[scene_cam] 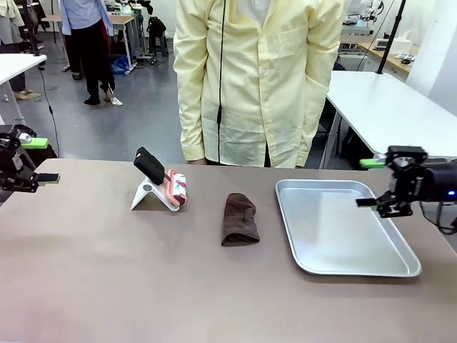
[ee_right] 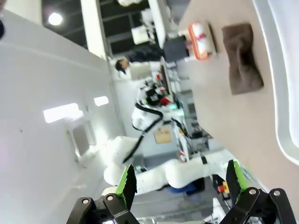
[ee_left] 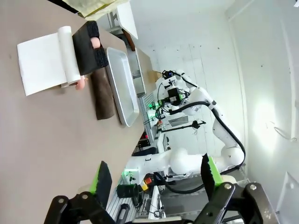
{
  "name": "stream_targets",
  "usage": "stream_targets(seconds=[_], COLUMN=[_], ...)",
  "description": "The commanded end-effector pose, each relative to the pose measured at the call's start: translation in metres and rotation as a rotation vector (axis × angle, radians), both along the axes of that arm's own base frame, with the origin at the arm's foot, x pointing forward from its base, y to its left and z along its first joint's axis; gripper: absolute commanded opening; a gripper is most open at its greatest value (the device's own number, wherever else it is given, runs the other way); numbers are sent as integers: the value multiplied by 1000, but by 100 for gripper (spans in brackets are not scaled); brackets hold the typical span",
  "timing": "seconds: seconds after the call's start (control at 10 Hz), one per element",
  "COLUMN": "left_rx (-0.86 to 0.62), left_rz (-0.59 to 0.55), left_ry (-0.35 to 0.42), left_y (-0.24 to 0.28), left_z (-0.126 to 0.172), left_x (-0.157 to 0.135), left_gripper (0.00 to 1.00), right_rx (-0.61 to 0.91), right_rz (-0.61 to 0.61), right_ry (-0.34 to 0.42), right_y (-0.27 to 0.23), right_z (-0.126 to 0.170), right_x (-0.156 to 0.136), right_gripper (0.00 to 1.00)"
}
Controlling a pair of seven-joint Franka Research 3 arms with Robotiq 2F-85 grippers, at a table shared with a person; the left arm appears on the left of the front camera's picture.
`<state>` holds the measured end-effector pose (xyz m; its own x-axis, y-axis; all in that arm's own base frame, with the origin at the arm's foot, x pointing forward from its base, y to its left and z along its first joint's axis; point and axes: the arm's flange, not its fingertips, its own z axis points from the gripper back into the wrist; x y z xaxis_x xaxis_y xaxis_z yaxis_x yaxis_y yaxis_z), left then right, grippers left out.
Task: Clean the surface of the table.
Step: Return the Lint Roller and towel to their original positions.
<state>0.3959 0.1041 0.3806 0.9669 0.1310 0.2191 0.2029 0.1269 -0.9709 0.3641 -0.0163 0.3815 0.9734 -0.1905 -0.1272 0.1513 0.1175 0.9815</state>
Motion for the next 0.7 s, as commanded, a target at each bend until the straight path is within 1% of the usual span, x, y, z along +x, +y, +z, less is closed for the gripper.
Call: stream_targets(seconds=[0.0,0.1,0.6], left_rx=[-3,0,0], left_rz=[-28,0,0], left_ry=[-6,0,0], left_y=[-4,0,0], left_z=[8,0,0], left_x=[12,0,0], left_gripper=[100,100,100], right_rx=[1,0,0], right_rz=[-78,0,0], right_ry=[-40,0,0], right_y=[13,0,0], right_z=[-9,0,0], right_x=[-12,0,0], right_gripper=[100,100,100])
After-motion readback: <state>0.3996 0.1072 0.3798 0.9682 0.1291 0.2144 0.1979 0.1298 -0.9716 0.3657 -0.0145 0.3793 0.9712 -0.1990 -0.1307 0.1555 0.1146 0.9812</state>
